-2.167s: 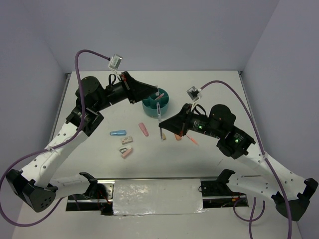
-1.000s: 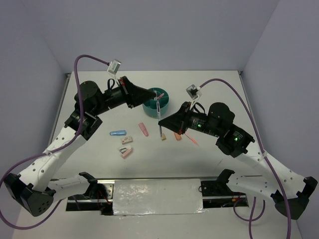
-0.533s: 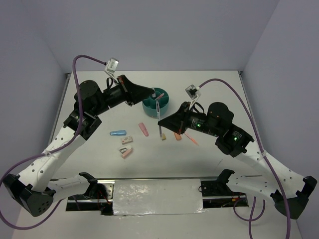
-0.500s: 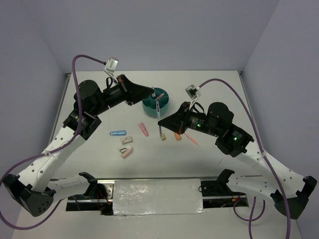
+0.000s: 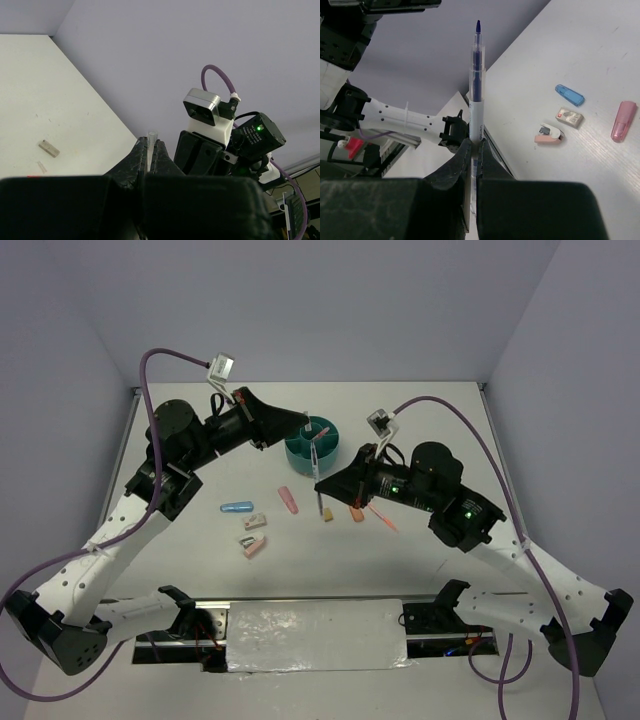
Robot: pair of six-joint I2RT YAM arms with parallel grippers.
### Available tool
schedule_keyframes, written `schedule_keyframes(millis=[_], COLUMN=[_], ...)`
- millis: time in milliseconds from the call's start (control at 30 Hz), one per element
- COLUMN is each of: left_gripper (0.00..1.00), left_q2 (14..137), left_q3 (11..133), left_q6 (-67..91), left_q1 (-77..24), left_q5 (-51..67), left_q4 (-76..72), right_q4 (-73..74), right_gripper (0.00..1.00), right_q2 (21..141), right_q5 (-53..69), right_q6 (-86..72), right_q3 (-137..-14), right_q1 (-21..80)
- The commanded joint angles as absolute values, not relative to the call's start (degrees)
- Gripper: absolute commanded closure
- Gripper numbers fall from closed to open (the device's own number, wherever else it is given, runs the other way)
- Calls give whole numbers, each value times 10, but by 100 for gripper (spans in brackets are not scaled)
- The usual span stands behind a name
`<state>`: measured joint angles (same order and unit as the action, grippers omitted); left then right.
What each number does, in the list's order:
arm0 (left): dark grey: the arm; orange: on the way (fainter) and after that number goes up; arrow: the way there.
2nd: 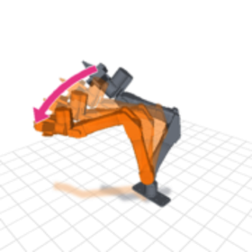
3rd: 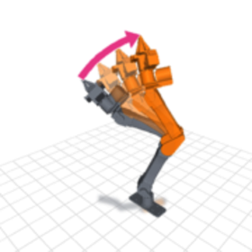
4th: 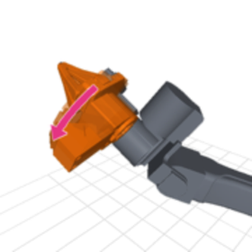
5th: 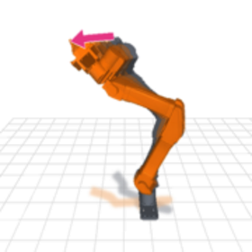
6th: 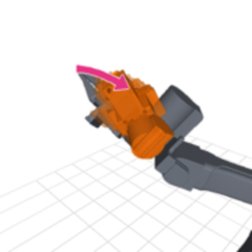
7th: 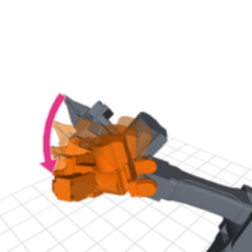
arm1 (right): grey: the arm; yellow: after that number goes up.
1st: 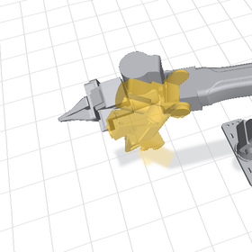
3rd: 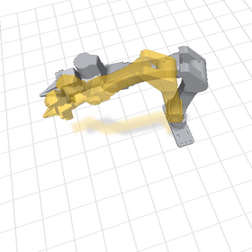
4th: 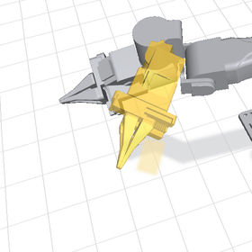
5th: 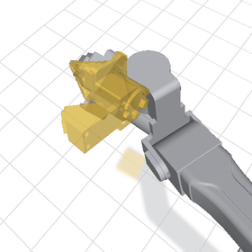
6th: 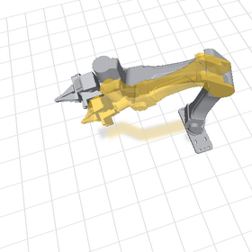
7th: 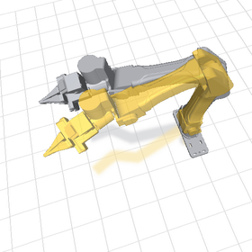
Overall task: Sort the stationery into containers
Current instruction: Close the pen cap on the pen.
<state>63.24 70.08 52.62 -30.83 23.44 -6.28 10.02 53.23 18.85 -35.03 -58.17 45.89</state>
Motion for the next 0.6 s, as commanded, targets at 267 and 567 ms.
schedule_keyframes(millis=[267, 567], left_gripper=[100, 100], left_q2=[640, 640], left_q3=[711, 712], left_q6=[538, 533], left_q1=[-307, -307], left_q5=[265, 276], left_q4=[-95, -89], right_q4=[112, 120], right_gripper=[100, 100], right_q2=[553, 555], right_q5=[181, 181], right_q6=[-318, -315], right_q3=[-645, -651], right_q1=[461, 439])
